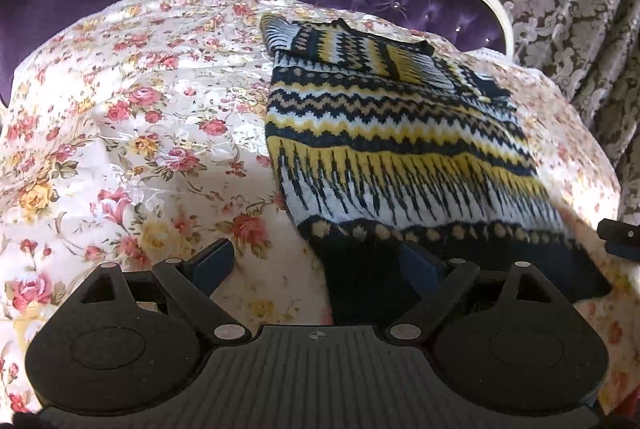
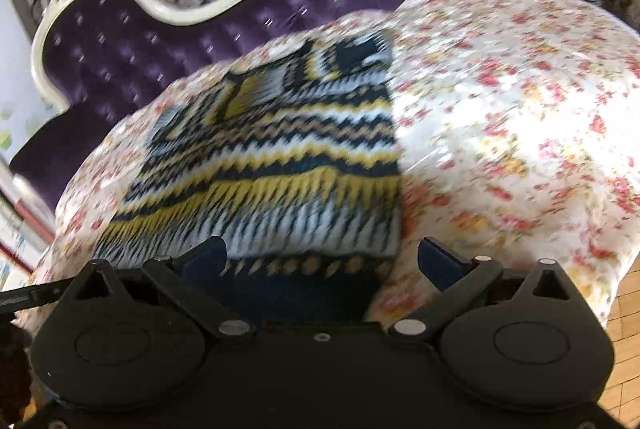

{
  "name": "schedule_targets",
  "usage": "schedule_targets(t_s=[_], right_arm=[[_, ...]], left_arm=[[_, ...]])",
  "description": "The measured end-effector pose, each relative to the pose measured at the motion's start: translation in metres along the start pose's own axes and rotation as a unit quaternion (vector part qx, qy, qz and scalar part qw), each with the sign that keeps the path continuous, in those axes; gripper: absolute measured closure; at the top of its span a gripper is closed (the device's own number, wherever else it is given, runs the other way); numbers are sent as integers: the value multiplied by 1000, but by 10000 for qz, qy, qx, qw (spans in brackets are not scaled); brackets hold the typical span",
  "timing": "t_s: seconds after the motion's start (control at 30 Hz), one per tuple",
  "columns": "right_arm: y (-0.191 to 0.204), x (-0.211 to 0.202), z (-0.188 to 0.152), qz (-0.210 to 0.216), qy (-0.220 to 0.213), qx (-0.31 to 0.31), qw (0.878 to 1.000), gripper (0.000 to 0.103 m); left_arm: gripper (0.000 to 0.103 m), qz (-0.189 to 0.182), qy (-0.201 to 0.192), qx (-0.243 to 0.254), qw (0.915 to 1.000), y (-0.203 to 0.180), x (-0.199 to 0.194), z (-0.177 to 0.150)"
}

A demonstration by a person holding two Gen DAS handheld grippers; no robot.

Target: Fold small clothes

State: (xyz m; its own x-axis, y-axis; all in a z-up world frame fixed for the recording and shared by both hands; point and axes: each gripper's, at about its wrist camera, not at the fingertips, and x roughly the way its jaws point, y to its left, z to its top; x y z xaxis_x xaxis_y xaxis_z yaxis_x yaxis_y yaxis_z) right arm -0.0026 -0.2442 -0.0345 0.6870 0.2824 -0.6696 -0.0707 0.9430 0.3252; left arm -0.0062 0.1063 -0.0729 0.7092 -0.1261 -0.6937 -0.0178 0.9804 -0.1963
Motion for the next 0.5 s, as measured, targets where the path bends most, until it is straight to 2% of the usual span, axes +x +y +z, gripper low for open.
schedule_targets(t_s=[0.17, 0.5], right_arm=[[14, 3, -8, 148, 376, 7, 9992, 1], [14, 10, -7, 159, 609, 110, 9980, 1]], left_arm=[[14, -48, 200, 189, 9996, -8, 0, 0], [14, -748, 578, 410, 9947, -28, 28, 8]])
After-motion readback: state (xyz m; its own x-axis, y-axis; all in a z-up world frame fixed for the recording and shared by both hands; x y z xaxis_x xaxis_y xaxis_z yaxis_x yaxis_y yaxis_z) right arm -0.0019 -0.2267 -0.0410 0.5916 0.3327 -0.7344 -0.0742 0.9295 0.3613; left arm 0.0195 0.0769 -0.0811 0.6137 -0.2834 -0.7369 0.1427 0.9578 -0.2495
